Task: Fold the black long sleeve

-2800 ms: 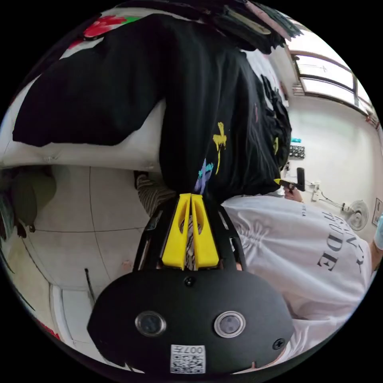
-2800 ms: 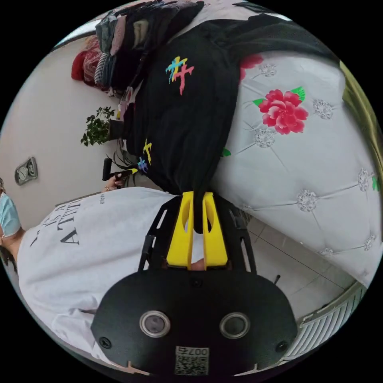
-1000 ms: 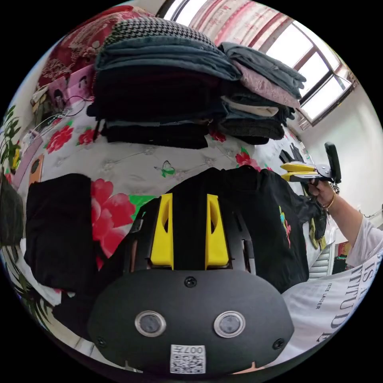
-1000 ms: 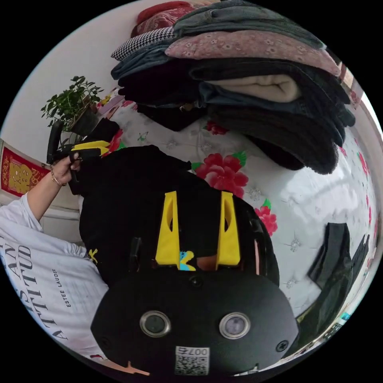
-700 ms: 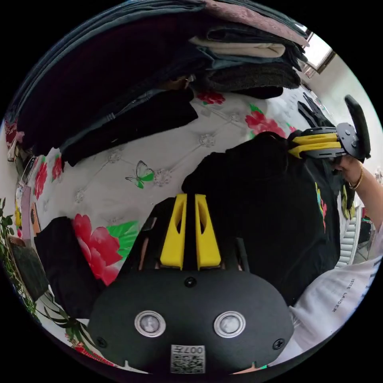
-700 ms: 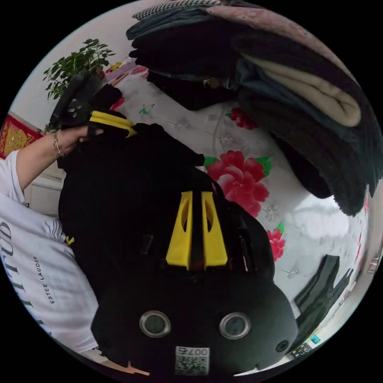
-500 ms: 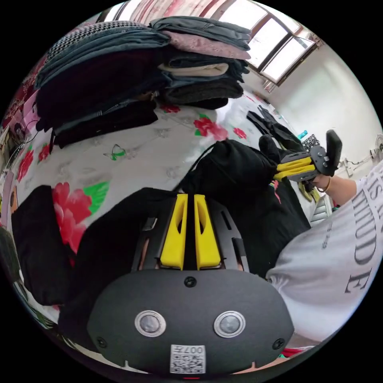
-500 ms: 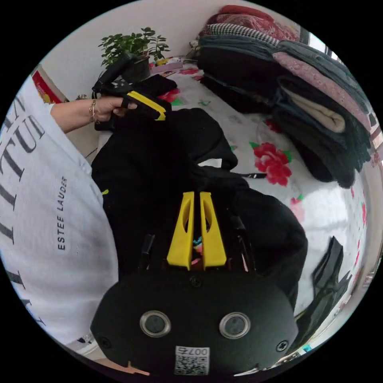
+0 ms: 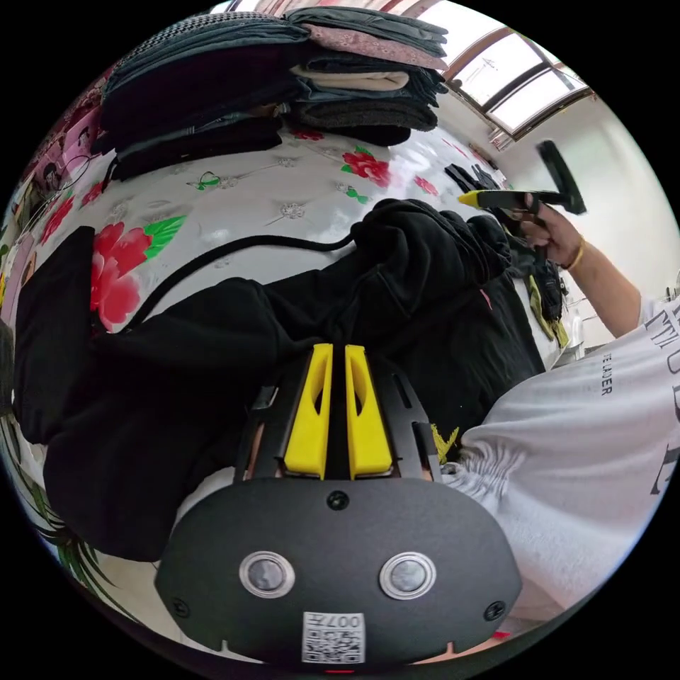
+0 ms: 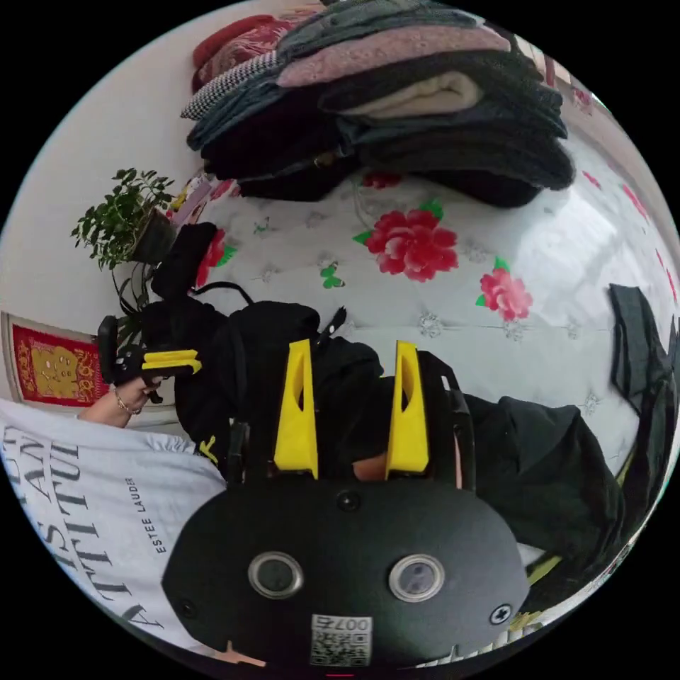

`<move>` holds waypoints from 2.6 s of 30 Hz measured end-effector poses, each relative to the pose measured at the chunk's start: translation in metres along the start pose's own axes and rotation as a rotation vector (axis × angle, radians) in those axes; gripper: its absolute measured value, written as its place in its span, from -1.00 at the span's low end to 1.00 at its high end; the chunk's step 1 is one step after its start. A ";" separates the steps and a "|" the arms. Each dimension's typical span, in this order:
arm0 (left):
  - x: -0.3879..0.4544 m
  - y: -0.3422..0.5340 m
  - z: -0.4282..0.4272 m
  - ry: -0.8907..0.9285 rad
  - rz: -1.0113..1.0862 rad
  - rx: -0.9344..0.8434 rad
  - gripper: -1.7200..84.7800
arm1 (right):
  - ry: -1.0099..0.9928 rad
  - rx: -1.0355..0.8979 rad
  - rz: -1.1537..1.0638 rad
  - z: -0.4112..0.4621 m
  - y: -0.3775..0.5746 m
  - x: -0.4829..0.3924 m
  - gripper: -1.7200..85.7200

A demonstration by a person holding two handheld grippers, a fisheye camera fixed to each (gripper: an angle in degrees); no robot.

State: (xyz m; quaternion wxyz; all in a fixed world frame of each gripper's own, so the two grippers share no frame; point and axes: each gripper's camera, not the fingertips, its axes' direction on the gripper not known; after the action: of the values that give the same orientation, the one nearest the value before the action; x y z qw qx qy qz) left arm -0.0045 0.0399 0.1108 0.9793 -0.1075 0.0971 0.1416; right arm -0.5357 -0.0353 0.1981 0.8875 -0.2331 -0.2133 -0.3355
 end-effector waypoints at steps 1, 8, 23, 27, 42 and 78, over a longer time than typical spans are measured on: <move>-0.003 0.001 -0.001 0.006 -0.004 0.002 -0.92 | -0.054 -0.076 0.032 0.013 -0.008 0.008 -0.75; -0.027 -0.013 -0.028 0.007 -0.046 0.126 -0.93 | 0.179 0.452 -0.353 -0.117 -0.011 -0.059 -0.82; -0.092 -0.060 -0.052 -0.212 -0.272 0.253 -0.93 | 0.361 0.405 -0.047 -0.065 0.103 -0.014 -0.83; -0.087 0.008 -0.064 -0.213 -0.289 0.215 -0.90 | 0.355 0.244 0.098 -0.030 0.199 0.006 -0.83; -0.078 0.179 -0.085 -0.075 -0.533 0.249 -0.96 | 0.368 0.189 0.286 -0.008 0.326 0.017 -0.81; 0.148 0.073 -0.101 0.055 0.451 0.563 -0.77 | 0.147 0.477 0.251 -0.058 0.384 -0.006 -0.80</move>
State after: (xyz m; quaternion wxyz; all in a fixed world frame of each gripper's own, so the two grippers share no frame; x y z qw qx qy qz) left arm 0.0971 0.1225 -0.0320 0.9116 0.1865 0.1800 0.3191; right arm -0.2600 0.1915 0.0441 0.9650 -0.0172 -0.1909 -0.1792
